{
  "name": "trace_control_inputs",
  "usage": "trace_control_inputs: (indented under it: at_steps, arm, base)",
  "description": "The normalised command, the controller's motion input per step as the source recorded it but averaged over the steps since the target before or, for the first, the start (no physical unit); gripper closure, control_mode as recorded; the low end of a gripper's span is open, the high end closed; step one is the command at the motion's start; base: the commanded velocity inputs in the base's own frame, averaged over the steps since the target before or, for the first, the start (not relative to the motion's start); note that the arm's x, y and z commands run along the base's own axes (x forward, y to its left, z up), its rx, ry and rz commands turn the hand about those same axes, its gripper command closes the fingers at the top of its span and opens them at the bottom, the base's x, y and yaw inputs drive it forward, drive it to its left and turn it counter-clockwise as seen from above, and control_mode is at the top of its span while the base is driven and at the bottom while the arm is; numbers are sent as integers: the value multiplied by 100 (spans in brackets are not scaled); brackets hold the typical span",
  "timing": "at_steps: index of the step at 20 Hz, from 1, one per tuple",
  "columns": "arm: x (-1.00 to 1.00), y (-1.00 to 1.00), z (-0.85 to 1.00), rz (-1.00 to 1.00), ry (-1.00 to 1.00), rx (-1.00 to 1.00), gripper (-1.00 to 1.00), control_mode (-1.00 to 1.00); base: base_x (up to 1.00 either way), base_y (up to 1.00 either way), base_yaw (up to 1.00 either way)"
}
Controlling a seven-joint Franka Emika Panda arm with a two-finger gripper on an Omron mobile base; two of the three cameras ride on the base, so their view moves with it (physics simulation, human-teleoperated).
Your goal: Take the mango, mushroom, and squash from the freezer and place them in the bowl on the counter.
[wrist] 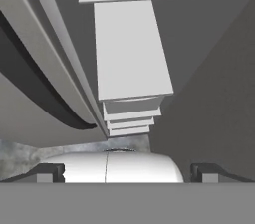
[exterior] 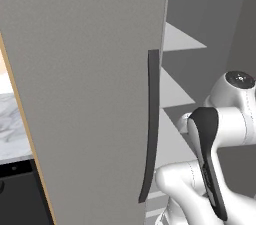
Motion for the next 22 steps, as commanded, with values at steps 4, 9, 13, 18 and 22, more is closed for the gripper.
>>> trace_control_inputs:
  at_steps: [4,9,13,18,22]
  arm:
    - [-2,-18,4,0,-9,0,-100,-100]
    - [0,-24,29,-2,-3,0,-100,-100]
    - [13,0,13,-5,-2,0,-100,-100]
    - [10,0,25,0,-6,0,-100,-100]
    - [4,0,28,0,-10,0,-100,-100]
  base:
    - [0,0,0]
    - [0,0,0]
    - [0,0,0]
    - [0,0,0]
    - [0,0,0]
